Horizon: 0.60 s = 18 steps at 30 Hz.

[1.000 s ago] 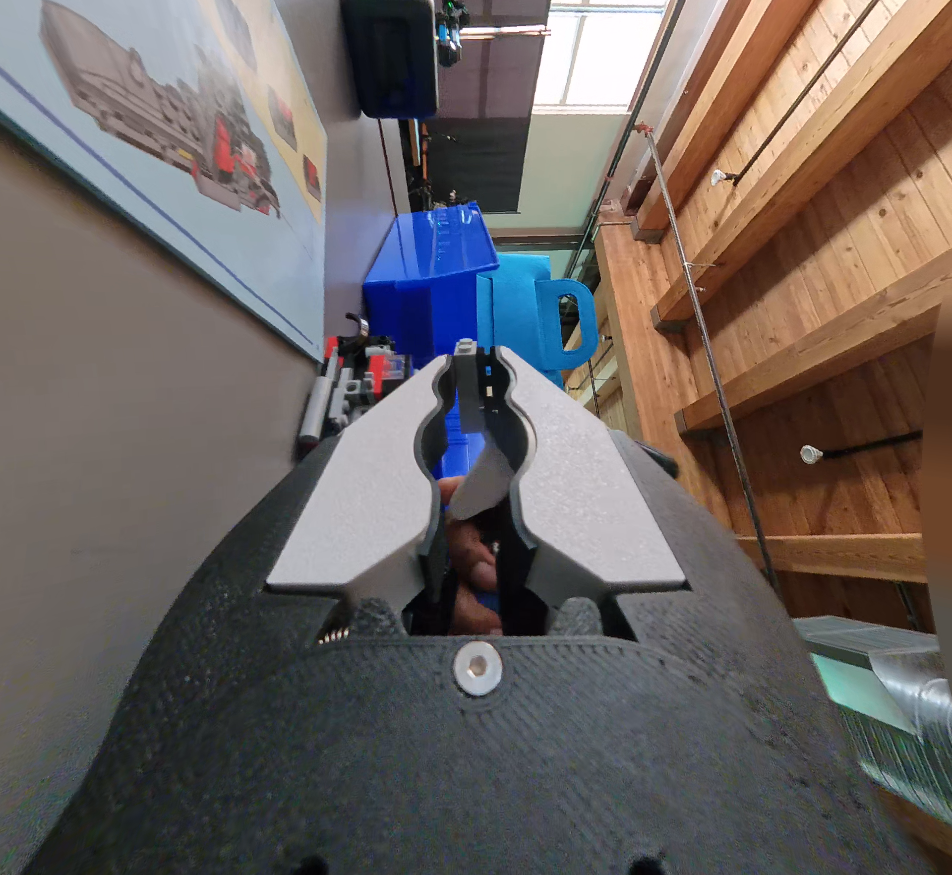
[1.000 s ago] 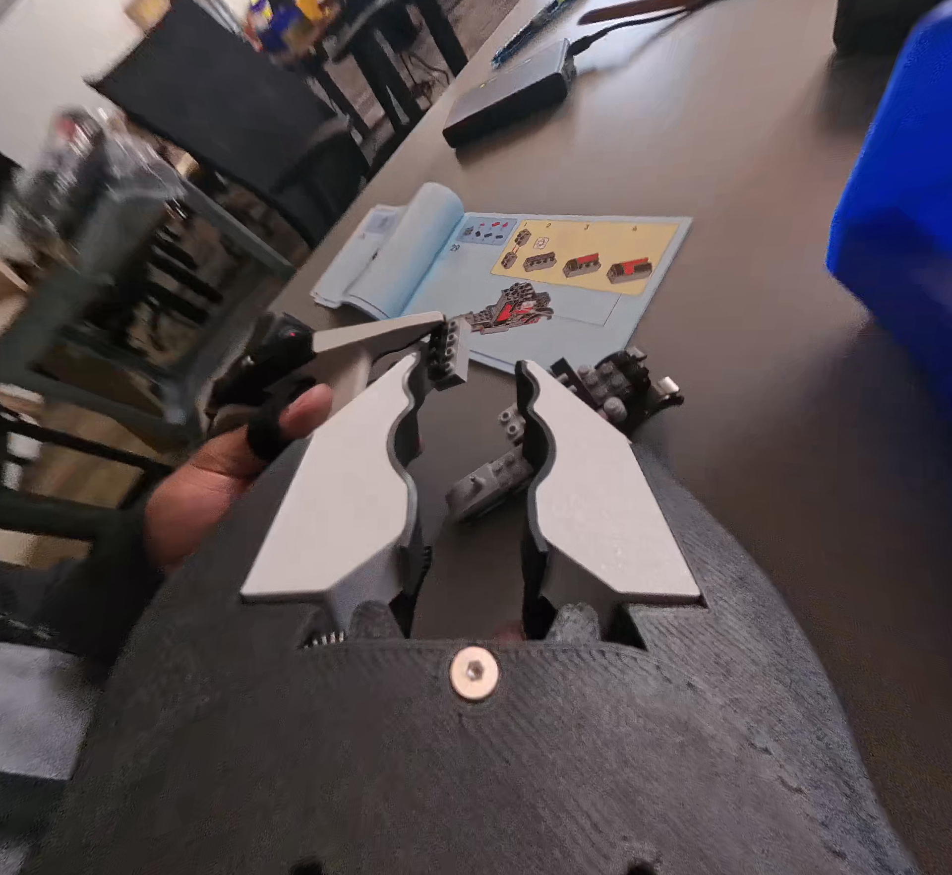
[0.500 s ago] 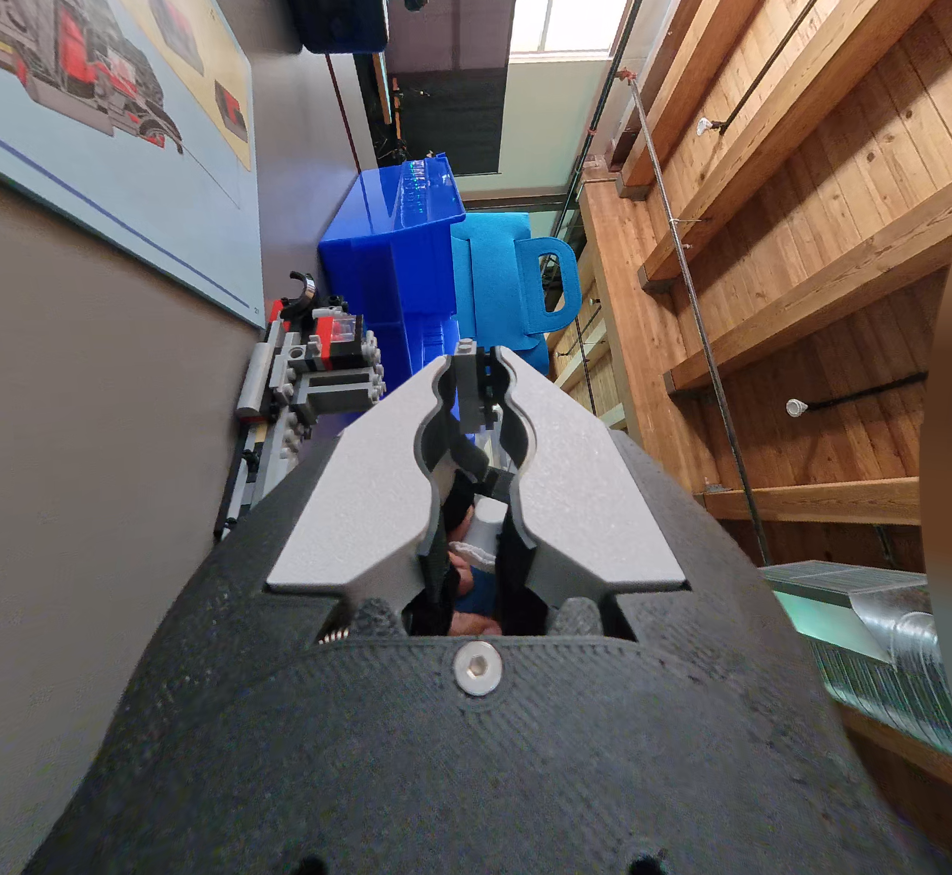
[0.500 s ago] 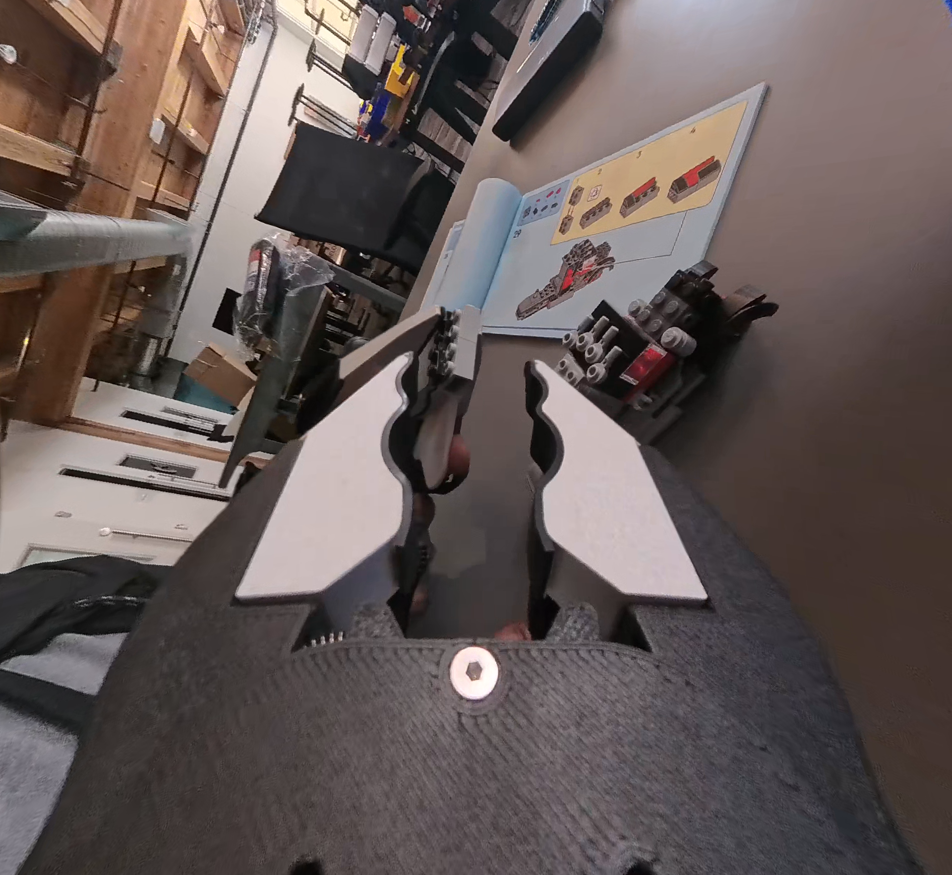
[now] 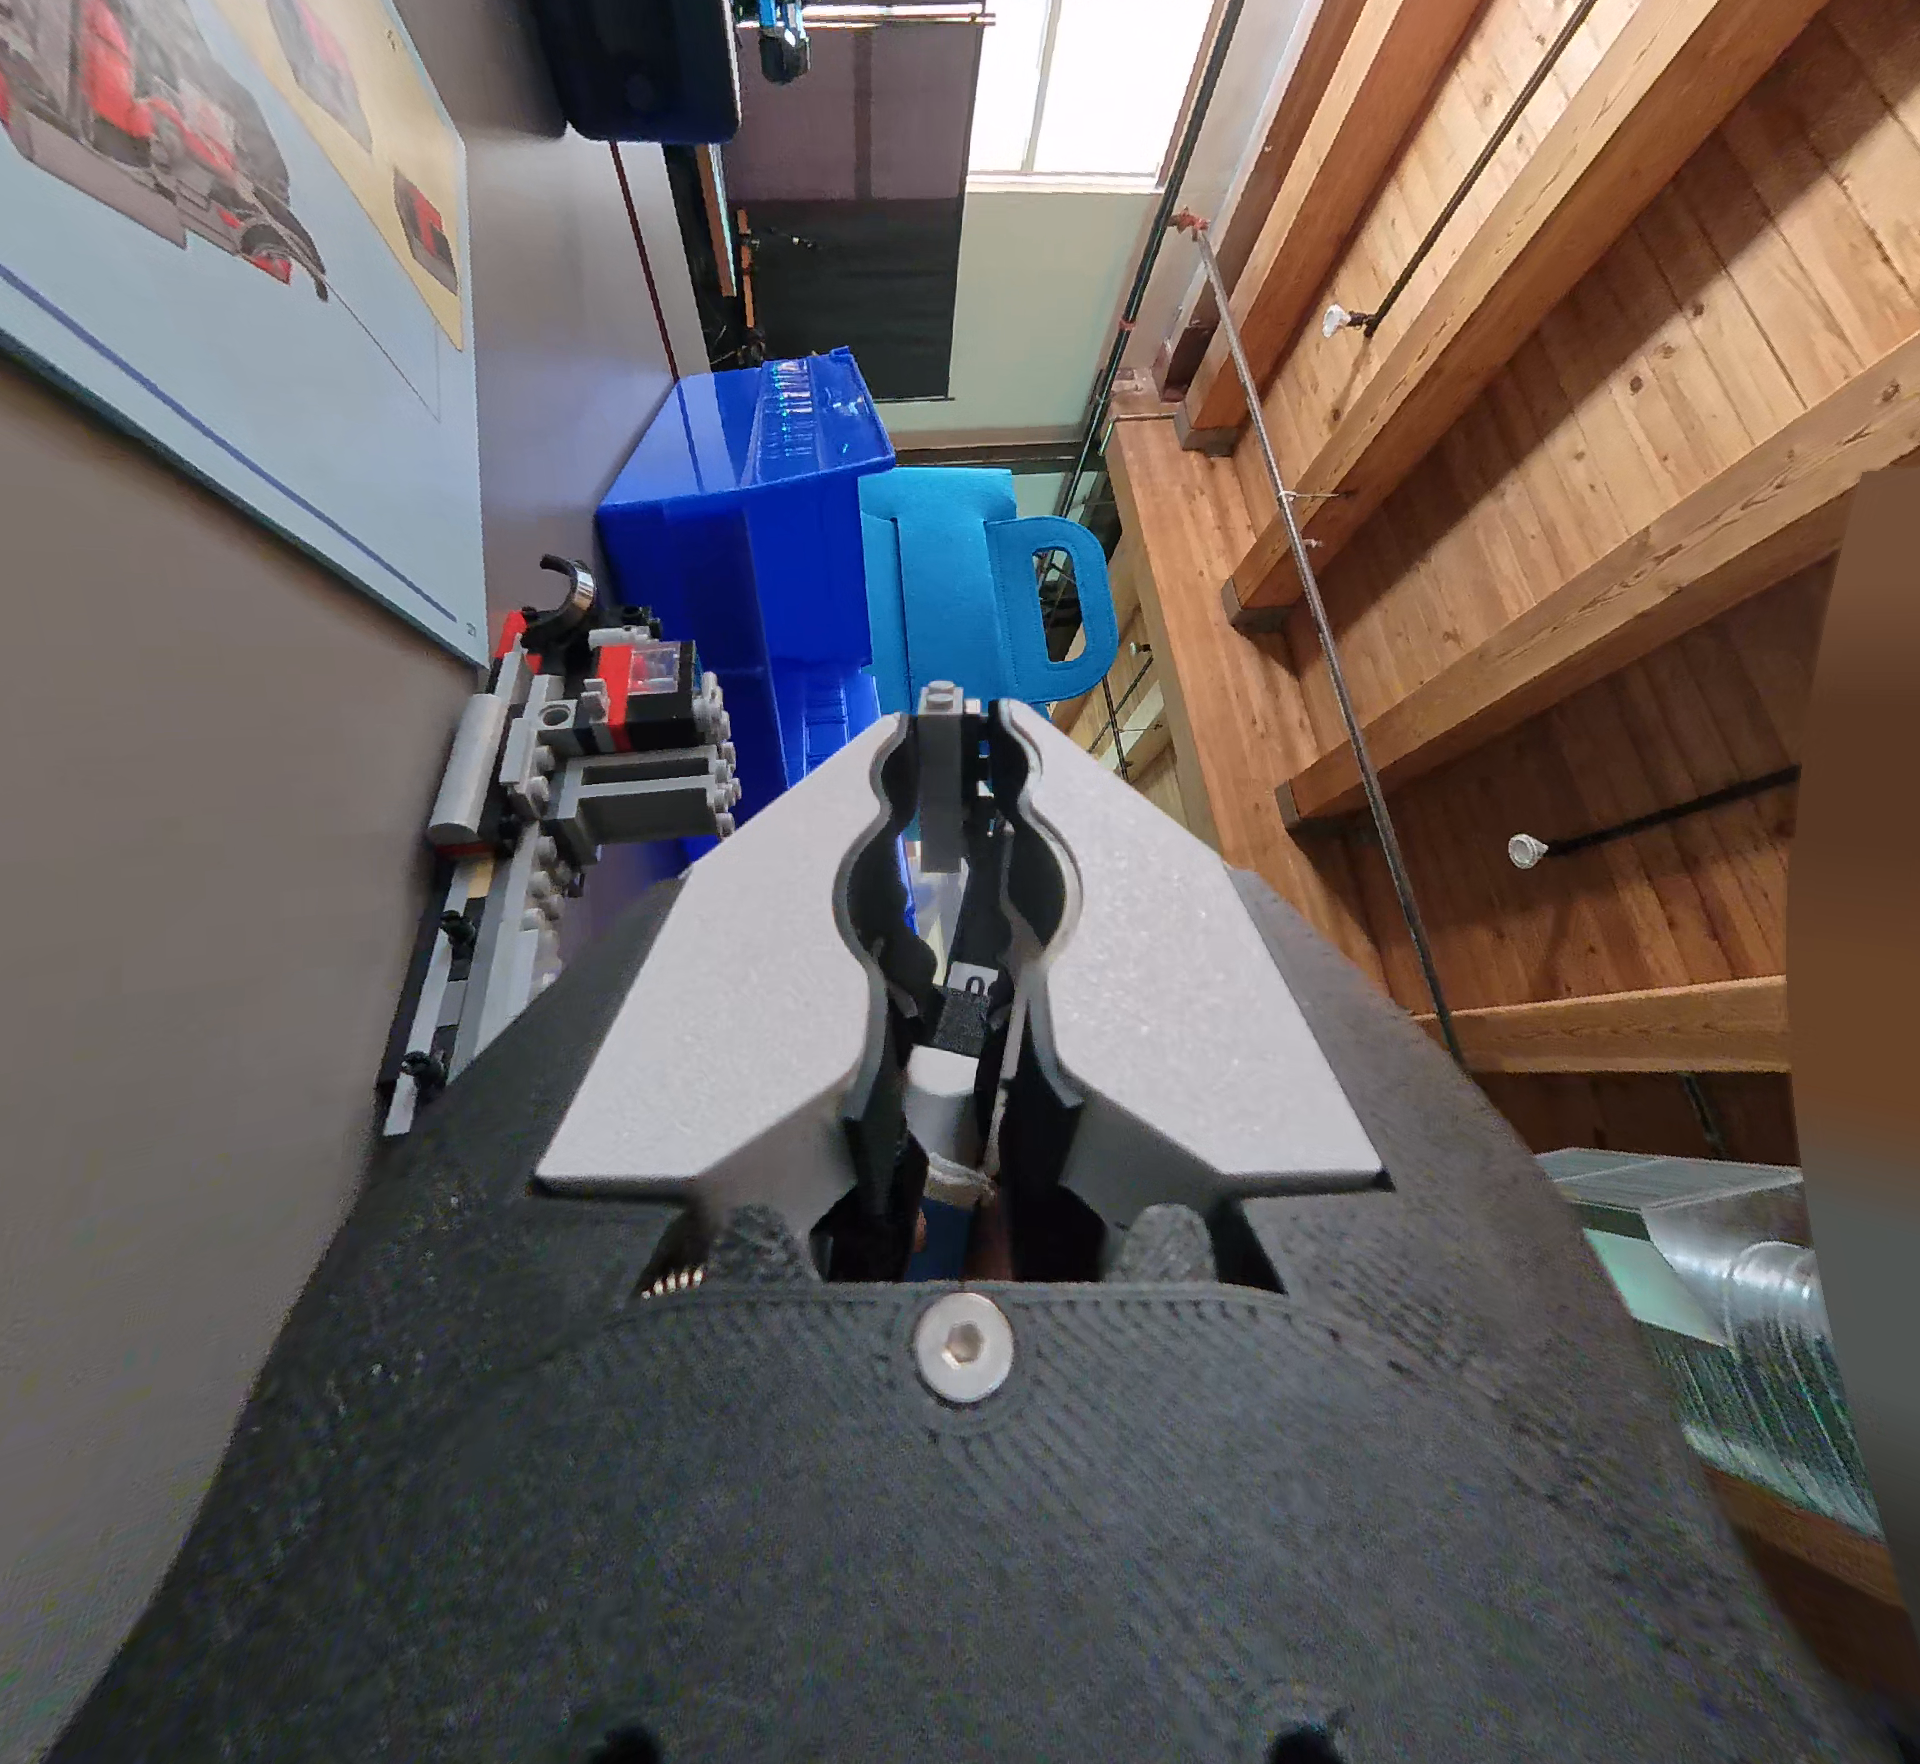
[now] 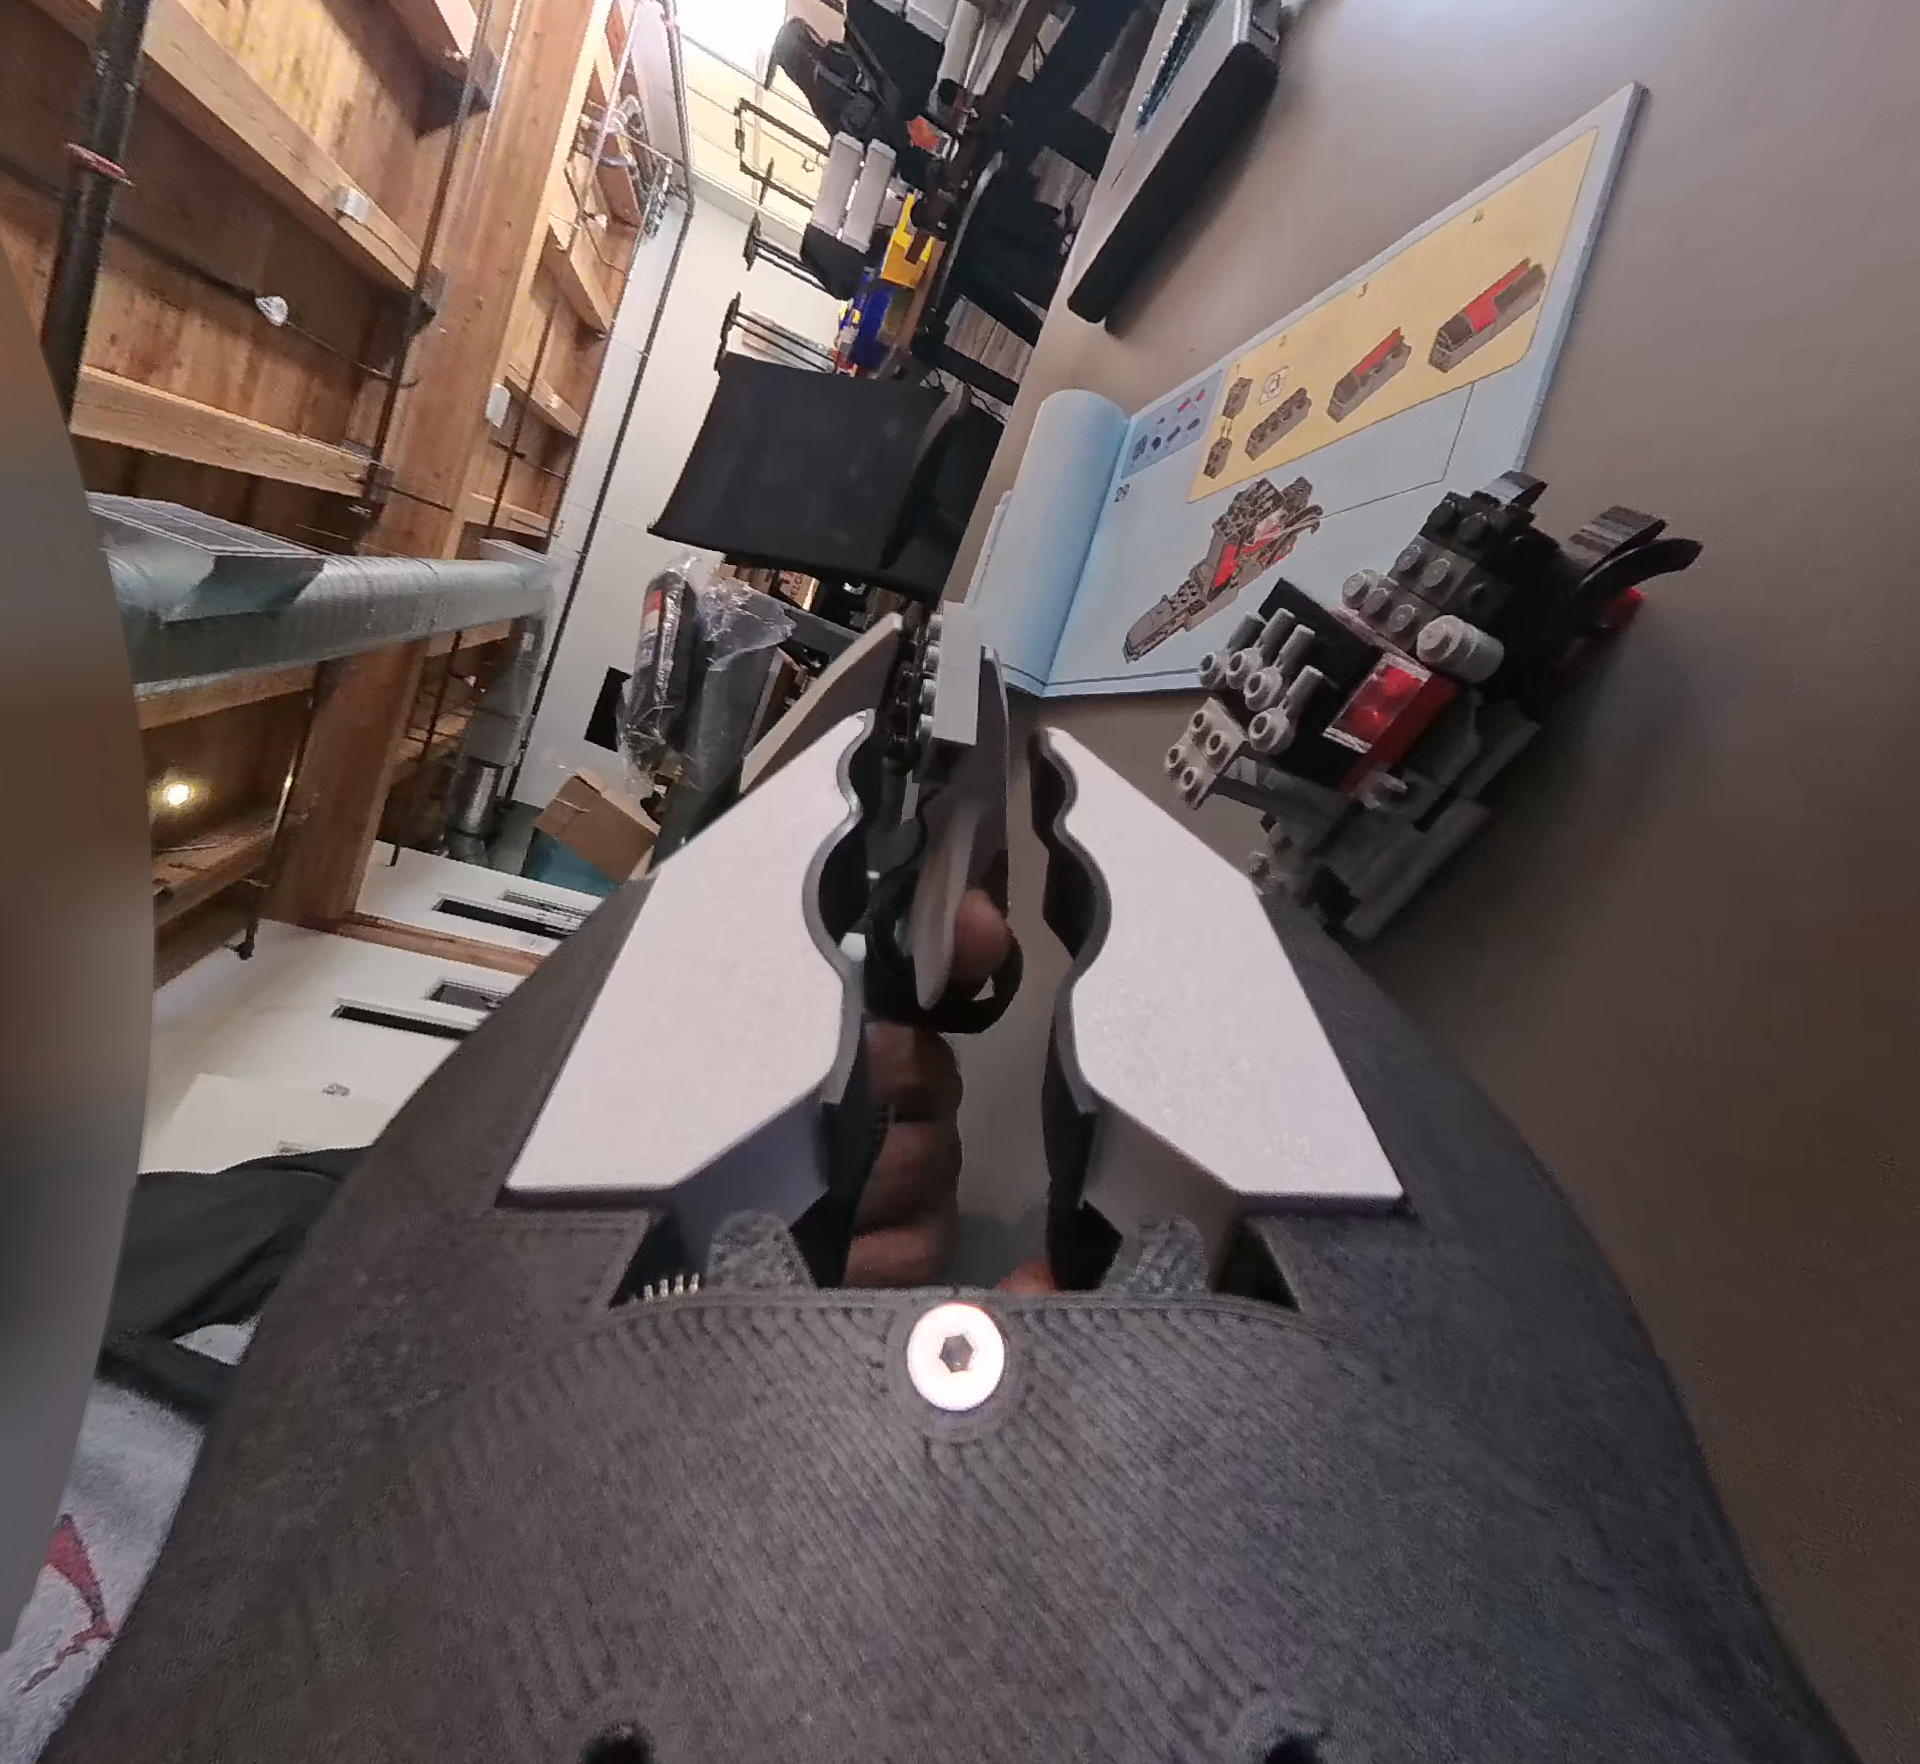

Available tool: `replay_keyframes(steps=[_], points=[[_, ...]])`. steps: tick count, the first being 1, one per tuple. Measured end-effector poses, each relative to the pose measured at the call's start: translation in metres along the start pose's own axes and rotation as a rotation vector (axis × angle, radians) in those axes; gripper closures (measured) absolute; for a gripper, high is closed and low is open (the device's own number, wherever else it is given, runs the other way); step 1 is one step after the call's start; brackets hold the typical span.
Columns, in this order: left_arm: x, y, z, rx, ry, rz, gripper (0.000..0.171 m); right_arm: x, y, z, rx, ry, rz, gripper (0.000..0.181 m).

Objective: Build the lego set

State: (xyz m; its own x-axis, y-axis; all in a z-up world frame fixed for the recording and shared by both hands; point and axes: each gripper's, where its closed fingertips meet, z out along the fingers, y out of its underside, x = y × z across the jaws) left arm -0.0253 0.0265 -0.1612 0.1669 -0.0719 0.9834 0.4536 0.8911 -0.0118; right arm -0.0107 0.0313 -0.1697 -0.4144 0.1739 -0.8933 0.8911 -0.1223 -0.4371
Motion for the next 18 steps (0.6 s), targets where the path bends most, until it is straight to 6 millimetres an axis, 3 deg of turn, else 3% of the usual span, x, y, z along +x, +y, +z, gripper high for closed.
replay_keyframes(steps=[6, 18], points=[[0.0042, -0.0004, 0.0002, 0.0, 0.006, 0.054, 0.157, -0.0052, -0.0011, 0.0, 0.017, -0.028, -0.027, 0.164], [0.0093, 0.0011, 0.0012, -0.023, 0.027, 0.11, 0.157, -0.009, -0.0022, -0.0006, 0.02, -0.033, -0.088, 0.165]])
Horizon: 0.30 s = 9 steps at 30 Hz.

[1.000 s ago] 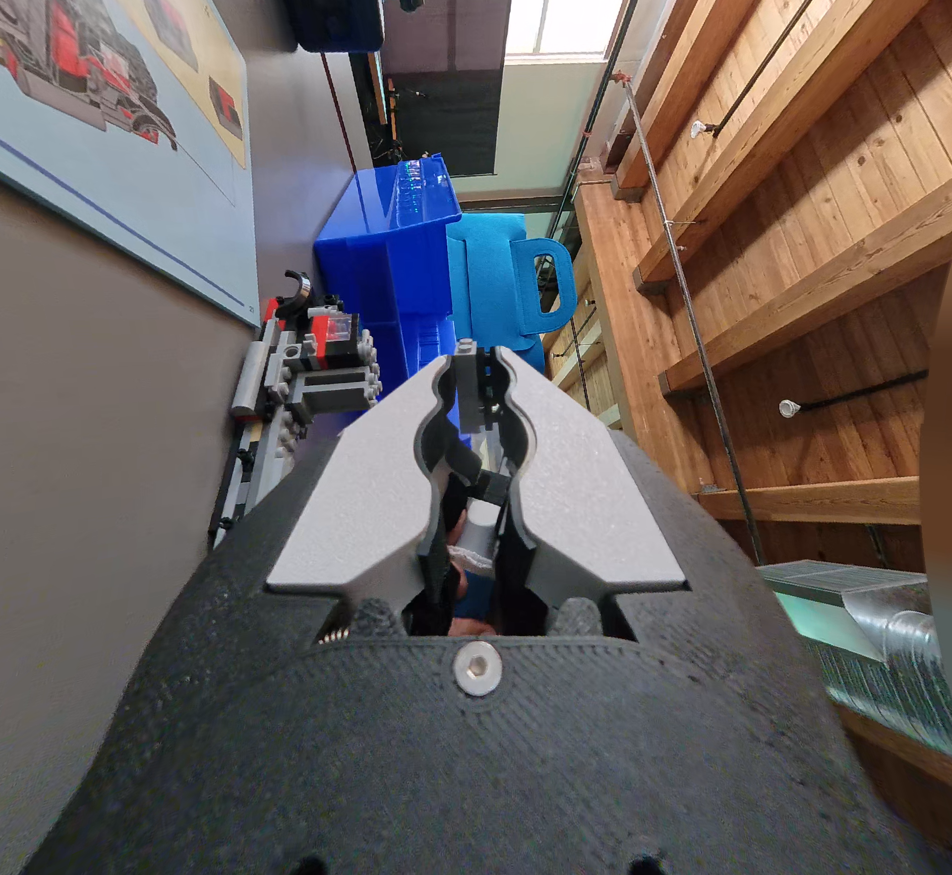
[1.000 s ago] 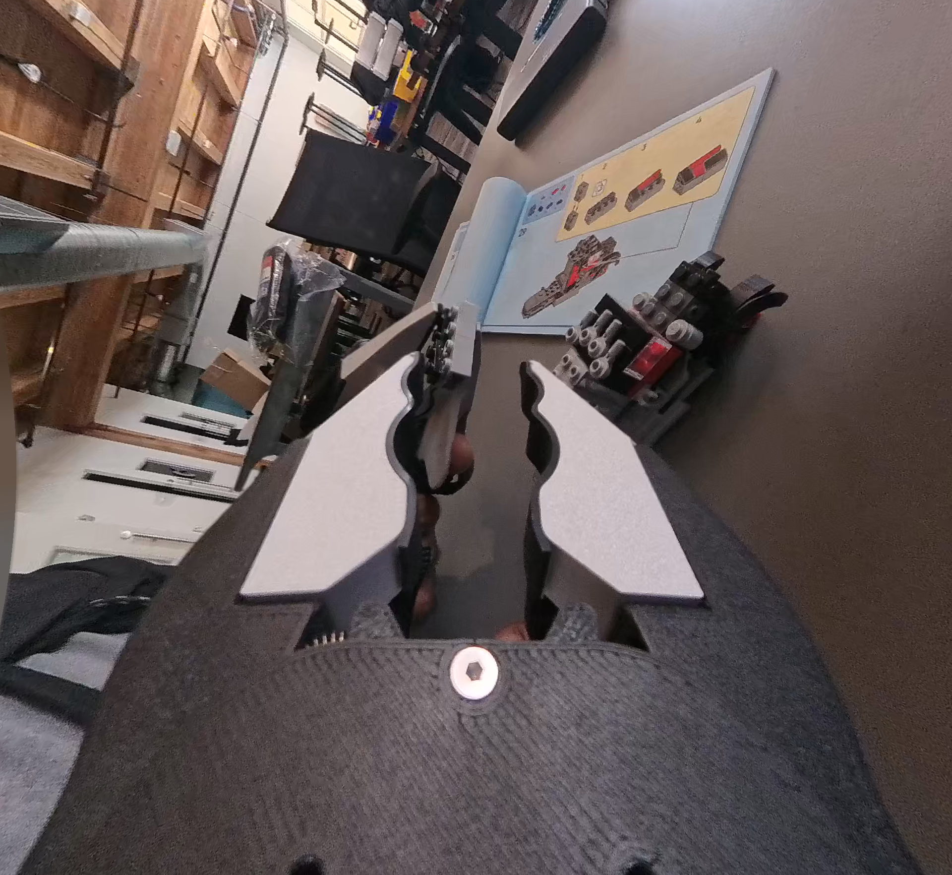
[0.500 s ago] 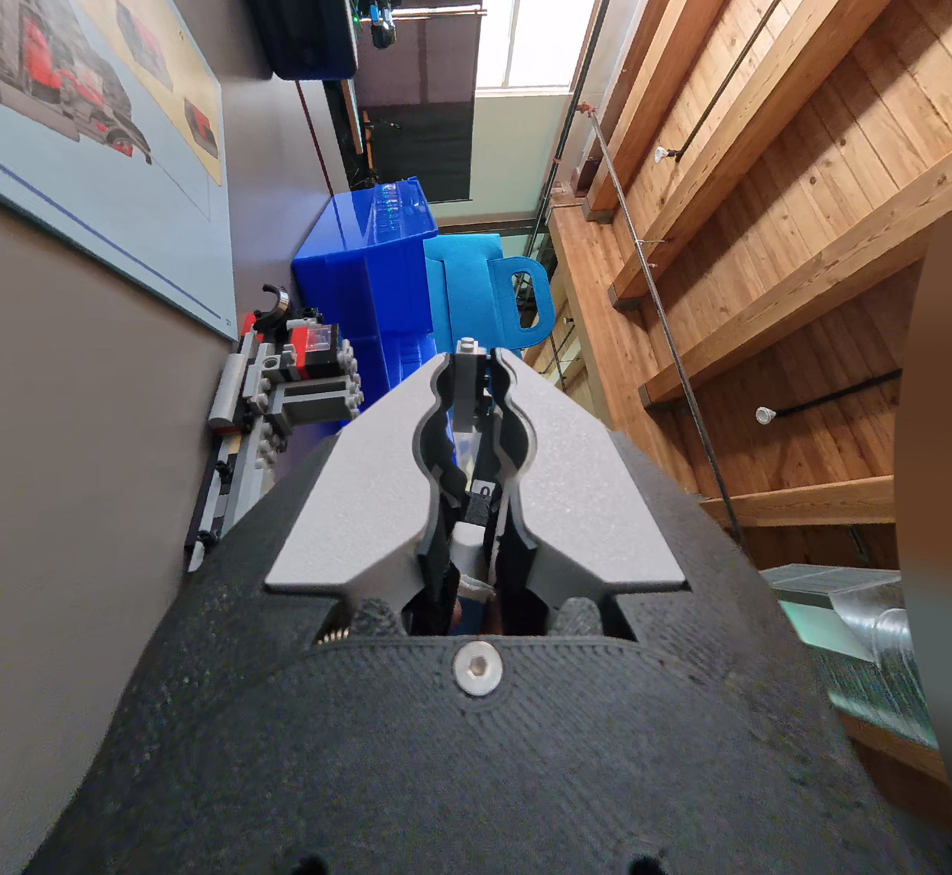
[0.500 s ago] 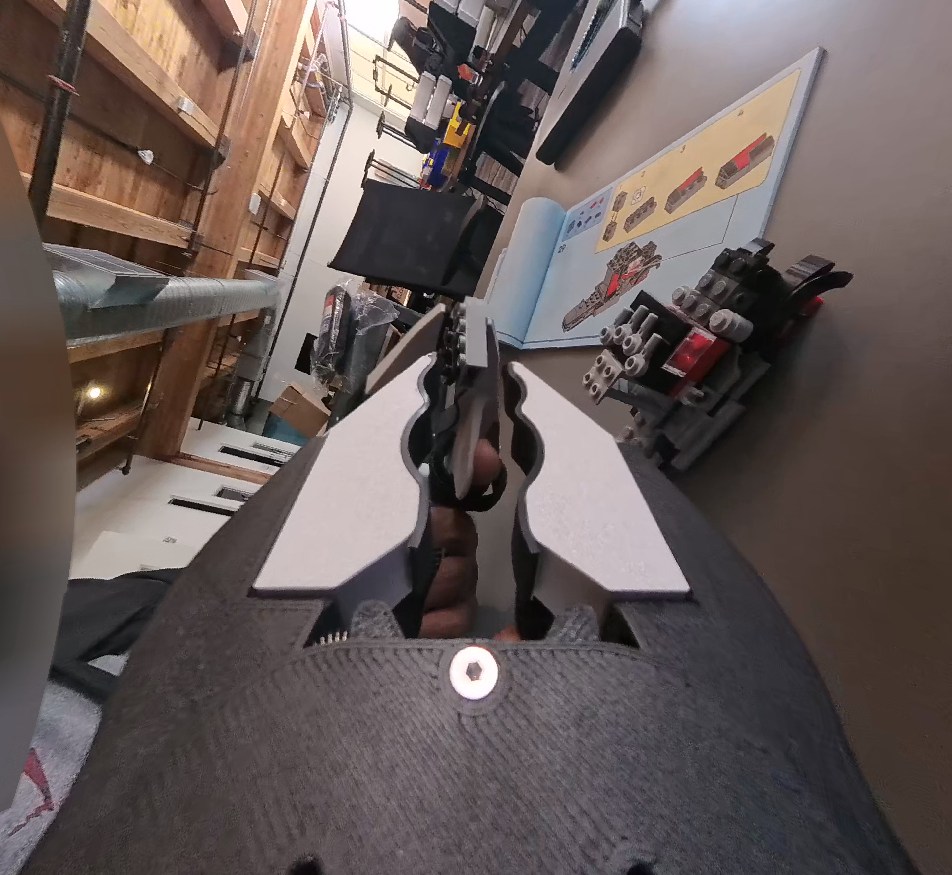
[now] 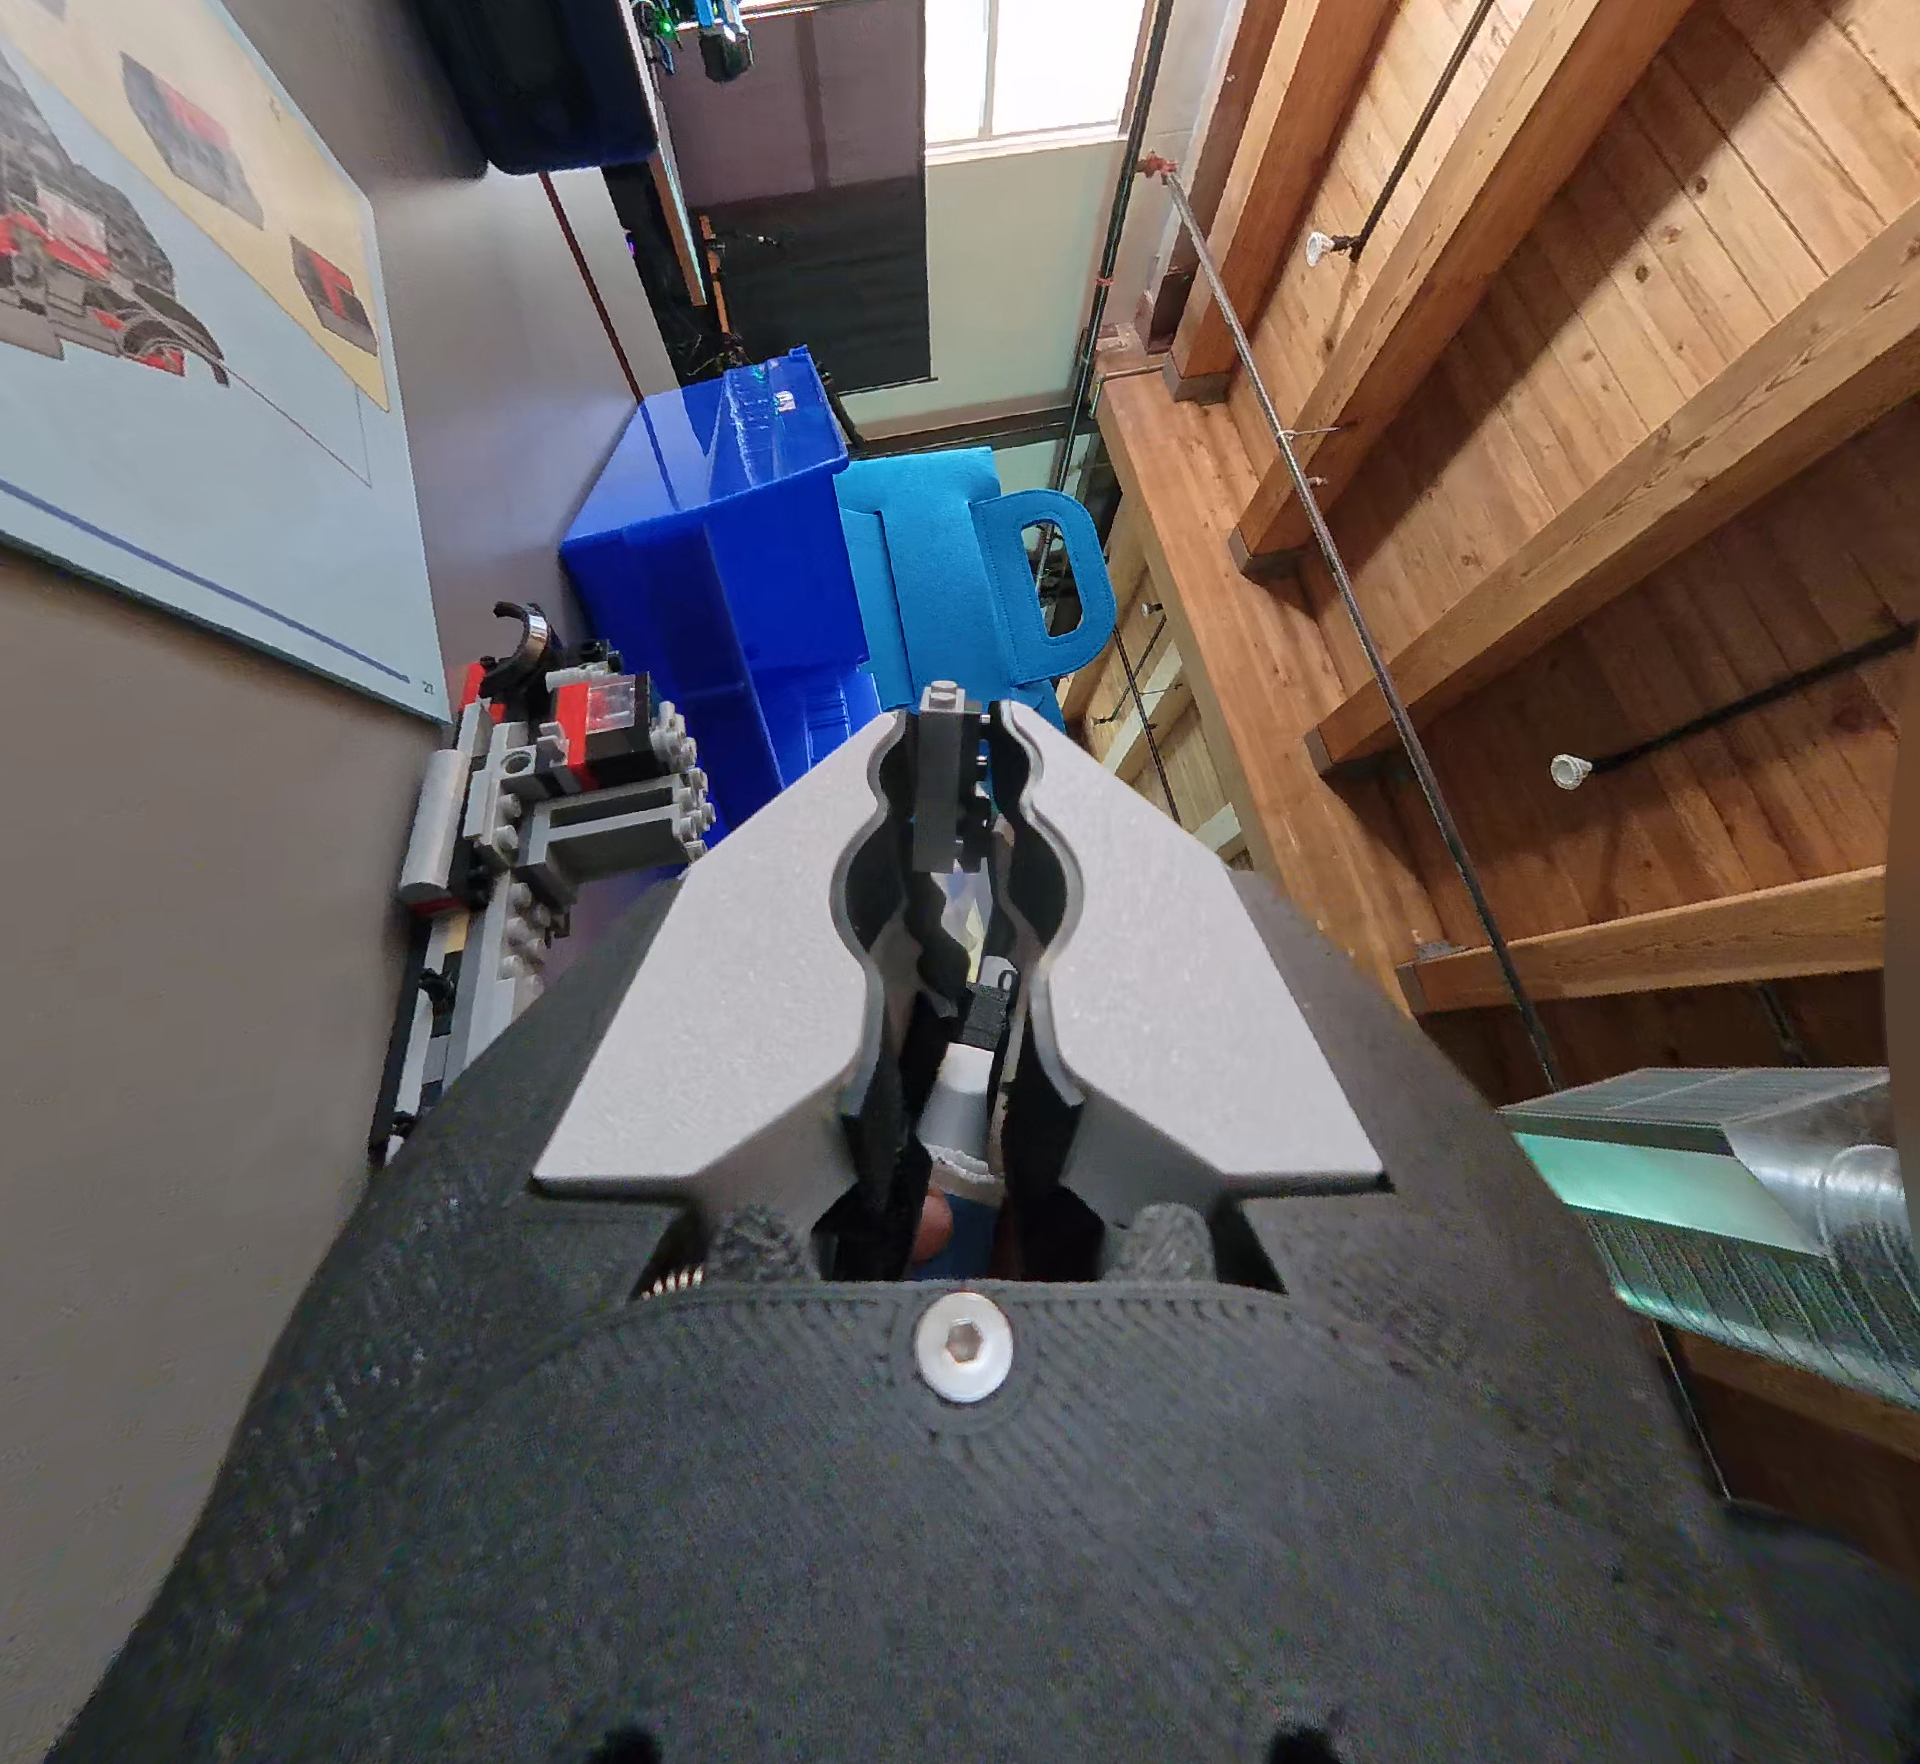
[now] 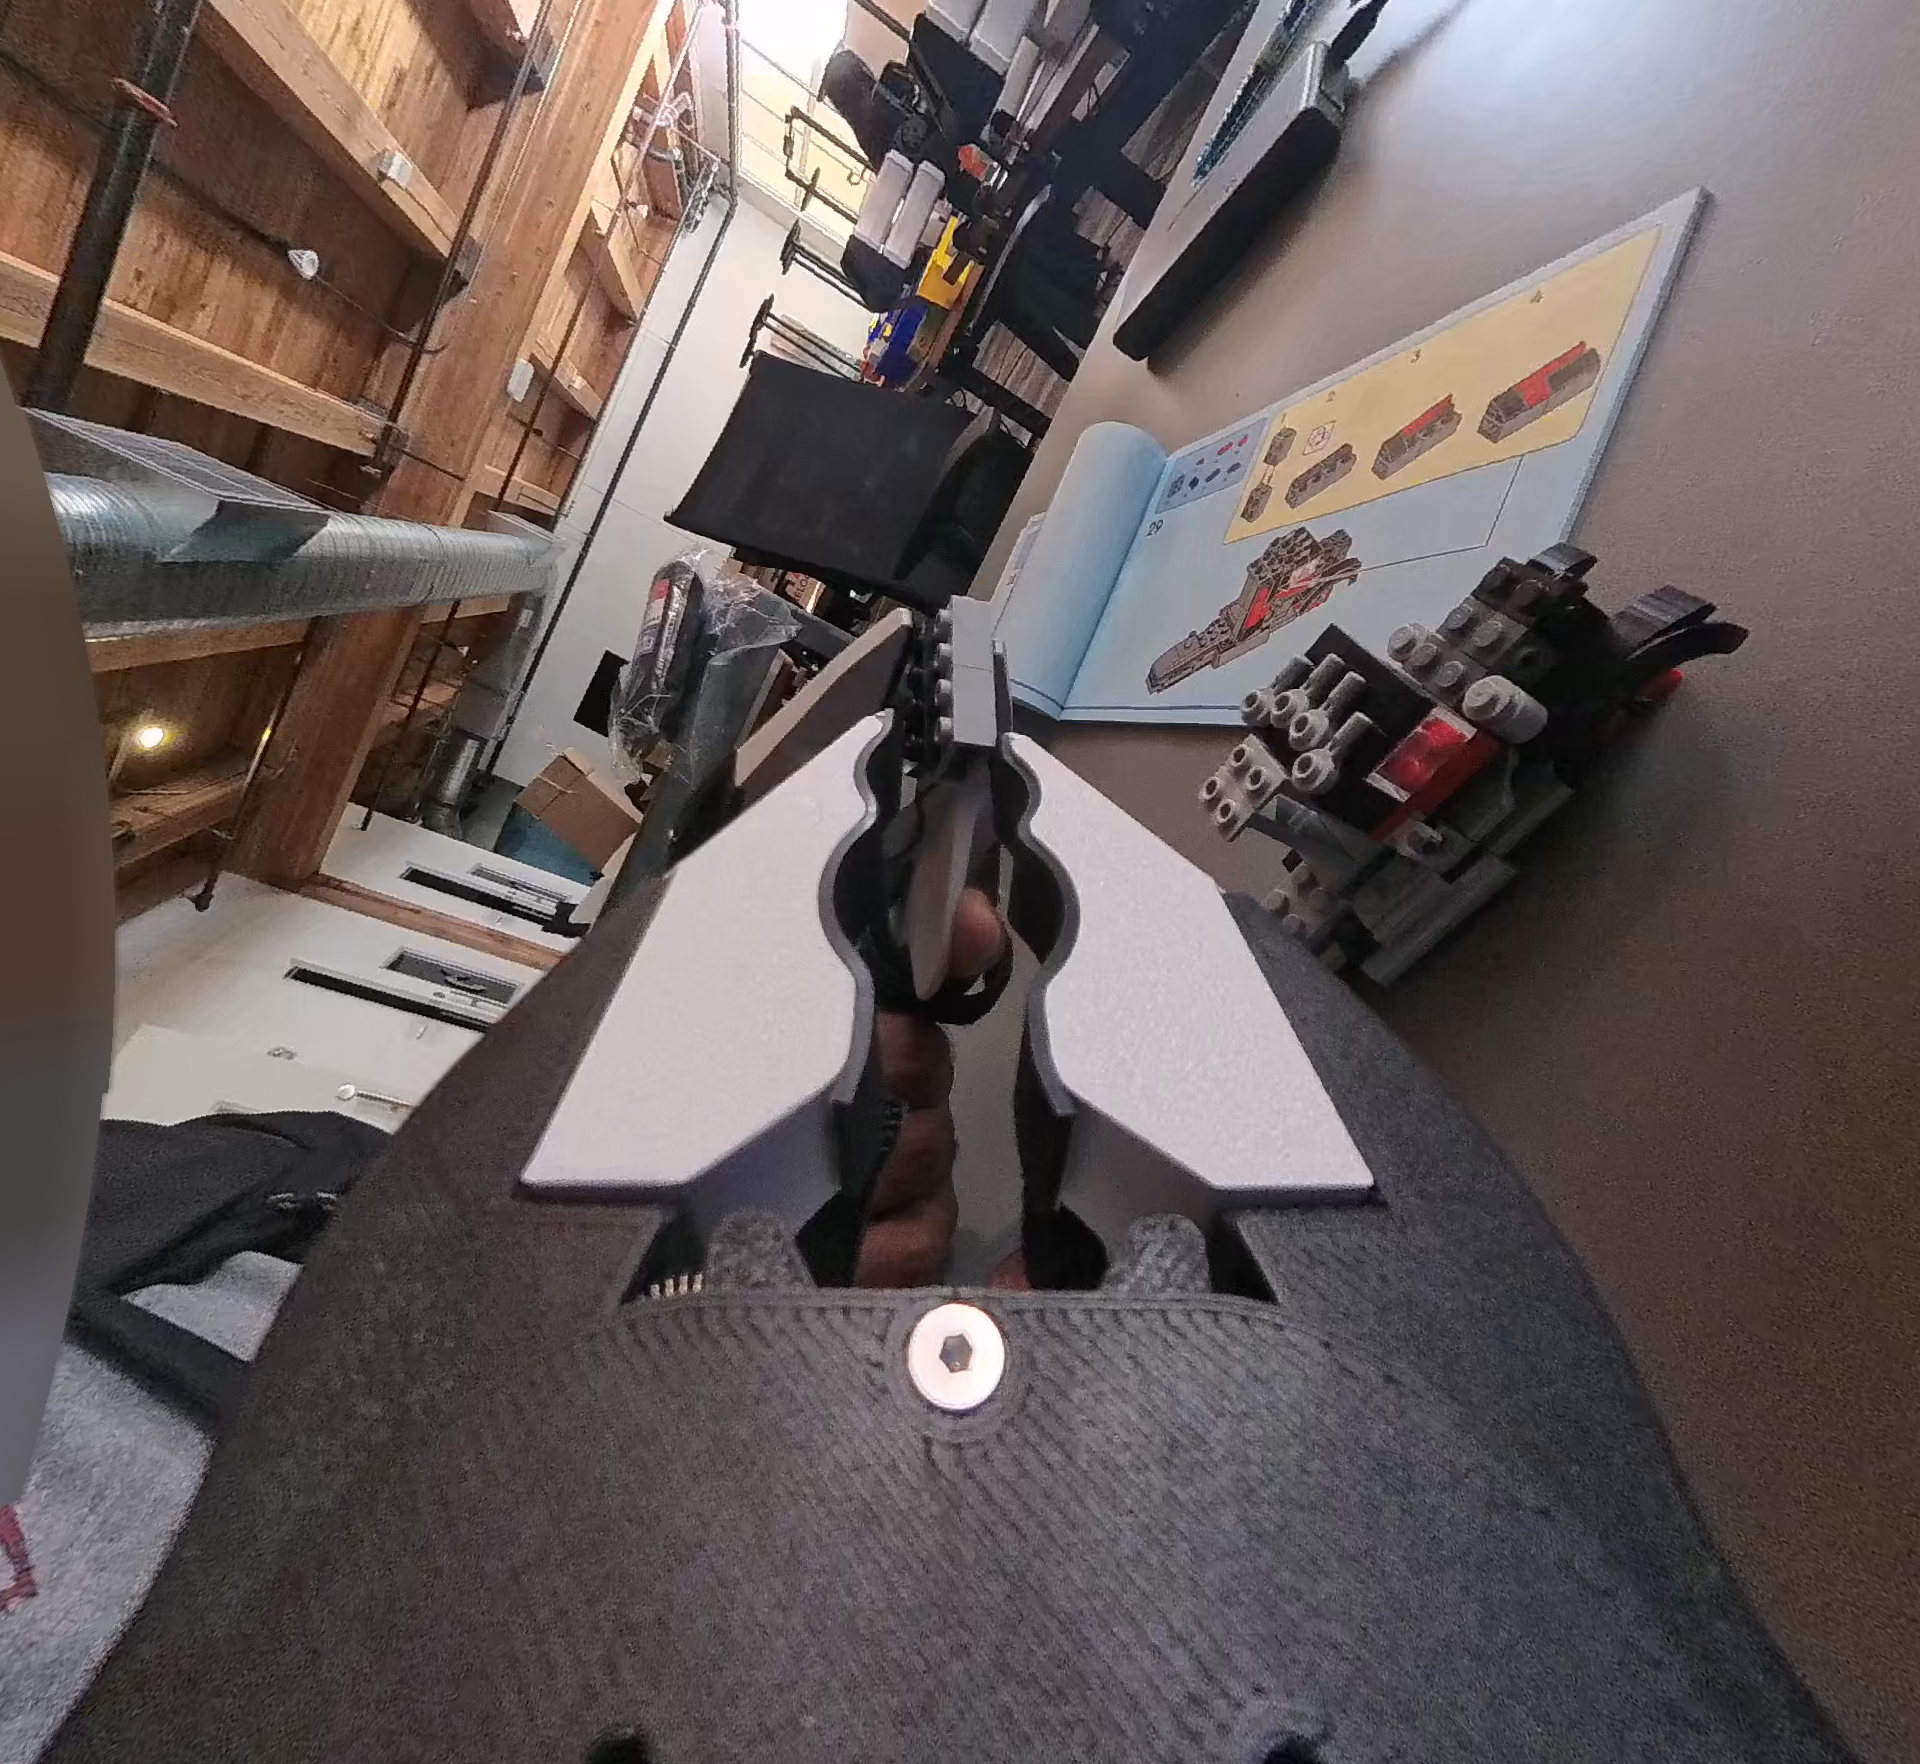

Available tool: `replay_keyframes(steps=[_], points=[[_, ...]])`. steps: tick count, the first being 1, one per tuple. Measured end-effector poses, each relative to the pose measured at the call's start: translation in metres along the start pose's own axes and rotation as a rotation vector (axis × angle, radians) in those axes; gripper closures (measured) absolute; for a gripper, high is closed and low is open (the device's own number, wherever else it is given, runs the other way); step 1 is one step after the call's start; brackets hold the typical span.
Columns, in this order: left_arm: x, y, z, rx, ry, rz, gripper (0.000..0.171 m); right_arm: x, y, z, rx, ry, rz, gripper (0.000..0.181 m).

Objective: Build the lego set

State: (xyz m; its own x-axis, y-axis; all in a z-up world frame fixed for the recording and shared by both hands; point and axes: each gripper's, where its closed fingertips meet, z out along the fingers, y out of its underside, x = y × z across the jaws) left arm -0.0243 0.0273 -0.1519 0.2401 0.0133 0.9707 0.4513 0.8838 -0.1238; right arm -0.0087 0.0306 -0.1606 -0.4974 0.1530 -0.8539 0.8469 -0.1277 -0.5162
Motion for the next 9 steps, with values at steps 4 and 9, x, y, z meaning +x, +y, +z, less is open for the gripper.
replay_keyframes(steps=[4, 9], points=[[-0.0003, 0.0007, 0.0004, -0.006, 0.001, 0.005, 0.157, 0.0006, -0.0001, -0.0005, 0.002, 0.005, -0.008, 0.165], [-0.0011, 0.0016, 0.001, -0.016, 0.0, 0.014, 0.157, 0.0016, 0.0001, -0.0012, -0.001, 0.011, -0.018, 0.165]])
